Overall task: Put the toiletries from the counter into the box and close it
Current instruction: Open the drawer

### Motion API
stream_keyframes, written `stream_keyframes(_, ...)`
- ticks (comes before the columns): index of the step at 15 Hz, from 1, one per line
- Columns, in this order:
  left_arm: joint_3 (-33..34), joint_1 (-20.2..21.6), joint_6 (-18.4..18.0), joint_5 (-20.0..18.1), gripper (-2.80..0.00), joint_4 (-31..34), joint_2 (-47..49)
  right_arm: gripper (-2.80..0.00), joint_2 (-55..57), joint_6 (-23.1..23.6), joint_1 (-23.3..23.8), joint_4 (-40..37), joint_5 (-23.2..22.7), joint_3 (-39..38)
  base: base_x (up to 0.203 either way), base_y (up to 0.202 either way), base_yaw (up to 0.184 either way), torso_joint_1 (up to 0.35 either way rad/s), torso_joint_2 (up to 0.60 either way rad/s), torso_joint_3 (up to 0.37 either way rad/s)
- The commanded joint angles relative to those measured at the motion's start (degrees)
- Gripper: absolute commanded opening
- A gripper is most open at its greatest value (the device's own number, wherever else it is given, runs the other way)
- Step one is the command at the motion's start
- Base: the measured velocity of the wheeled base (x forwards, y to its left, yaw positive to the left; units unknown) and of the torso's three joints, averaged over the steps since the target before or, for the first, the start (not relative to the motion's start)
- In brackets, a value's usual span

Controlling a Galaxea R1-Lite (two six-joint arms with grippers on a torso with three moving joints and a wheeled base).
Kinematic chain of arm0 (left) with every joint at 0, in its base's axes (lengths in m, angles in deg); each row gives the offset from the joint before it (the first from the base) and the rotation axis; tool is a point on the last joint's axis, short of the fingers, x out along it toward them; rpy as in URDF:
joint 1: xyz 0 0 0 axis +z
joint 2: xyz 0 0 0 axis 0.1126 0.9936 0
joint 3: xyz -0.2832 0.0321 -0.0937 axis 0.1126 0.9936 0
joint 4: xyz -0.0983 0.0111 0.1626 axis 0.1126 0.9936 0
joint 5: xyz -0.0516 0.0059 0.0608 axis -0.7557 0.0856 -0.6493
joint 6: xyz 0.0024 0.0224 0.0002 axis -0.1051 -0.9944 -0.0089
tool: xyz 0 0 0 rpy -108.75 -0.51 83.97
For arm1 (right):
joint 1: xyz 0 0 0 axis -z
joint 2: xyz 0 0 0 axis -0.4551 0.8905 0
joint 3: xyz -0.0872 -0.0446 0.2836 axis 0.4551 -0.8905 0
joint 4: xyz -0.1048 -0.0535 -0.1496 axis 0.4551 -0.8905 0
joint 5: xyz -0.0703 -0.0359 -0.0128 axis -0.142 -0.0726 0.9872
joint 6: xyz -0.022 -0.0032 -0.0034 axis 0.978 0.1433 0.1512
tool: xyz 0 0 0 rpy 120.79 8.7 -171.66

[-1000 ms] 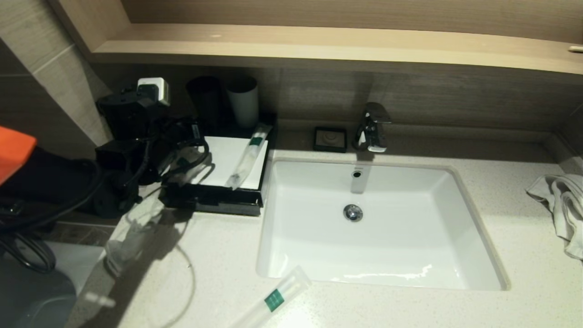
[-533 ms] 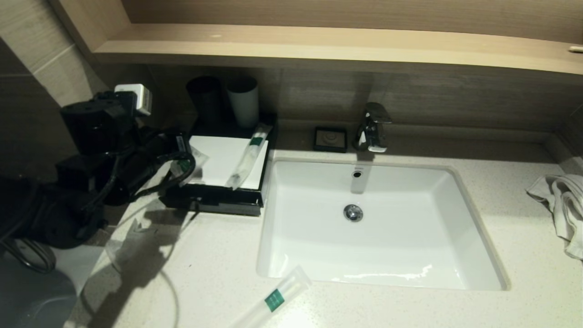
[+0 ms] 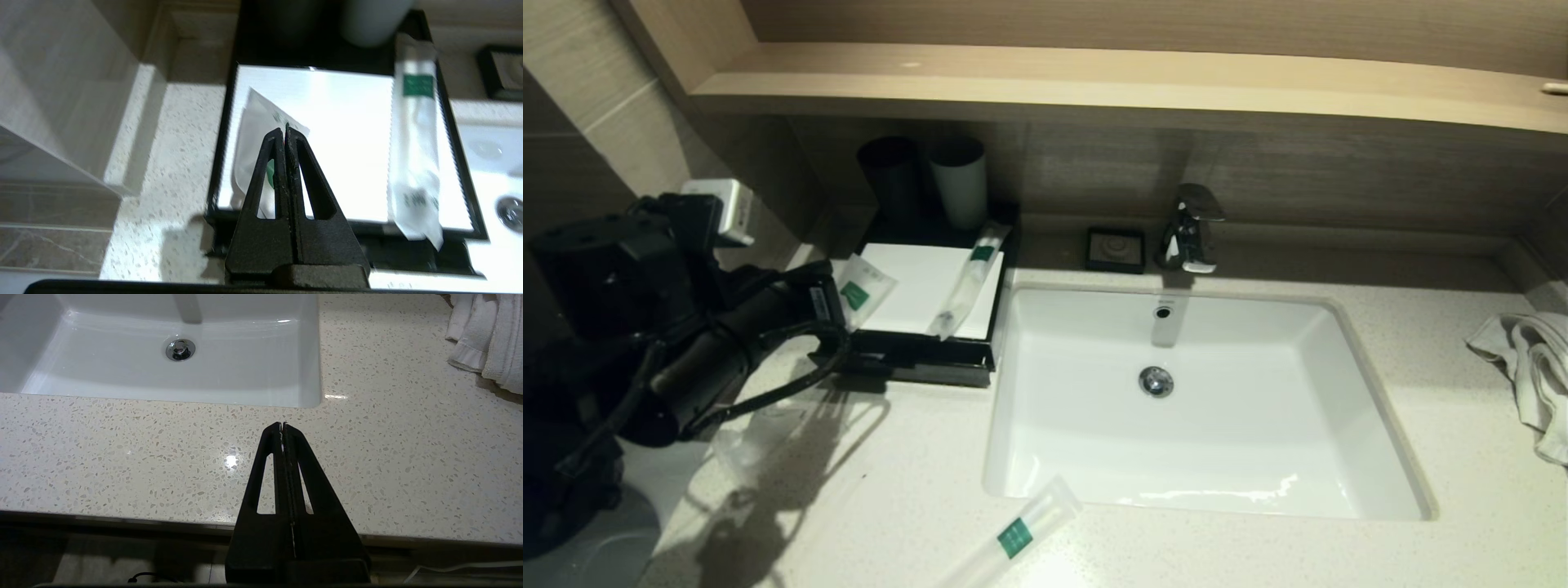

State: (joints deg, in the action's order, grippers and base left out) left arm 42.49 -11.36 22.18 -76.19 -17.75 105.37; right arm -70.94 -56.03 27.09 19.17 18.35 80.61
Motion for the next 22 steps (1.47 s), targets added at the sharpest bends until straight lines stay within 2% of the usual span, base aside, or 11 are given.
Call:
stream_keyframes(1,4.1,-2.9,0.5,0.1,-2.8,0.0,-3.1,-2.8,0.0,0.0,0.0,0.0,0.0,0.0,0.0,0.0,0.0,0.0,0.0,0.0)
stream_keyframes(3,6.5,-4.5,1.7,0.1,-2.8,3.2,-4.7,-2.8,0.0,0.0,0.1,0.0,0.0,0.0,0.0,0.0,0.0,0.0,0.0,0.0)
stream_keyframes(6,6.6,-4.5,3.3,0.1,-2.8,8.7,-6.0,-2.8,0.0,0.0,0.0,0.0,0.0,0.0,0.0,0.0,0.0,0.0,0.0,0.0)
stream_keyframes(7,7.4,-4.6,5.1,0.0,-2.8,10.3,-6.5,-2.8,0.0,0.0,0.0,0.0,0.0,0.0,0.0,0.0,0.0,0.0,0.0,0.0)
stream_keyframes(10,9.2,-4.7,6.5,-0.2,-2.8,10.2,-6.9,-2.8,0.0,0.0,0.0,0.0,0.0,0.0,0.0,0.0,0.0,0.0,0.0,0.0)
stream_keyframes(14,10.3,-9.4,8.3,0.3,-2.8,10.2,-5.6,-2.8,0.0,0.0,0.0,0.0,0.0,0.0,0.0,0.0,0.0,0.0,0.0,0.0)
stream_keyframes(22,8.9,-9.7,9.1,1.4,-2.8,8.6,1.1,-2.8,0.0,0.0,0.0,0.0,0.0,0.0,0.0,0.0,0.0,0.0,0.0,0.0)
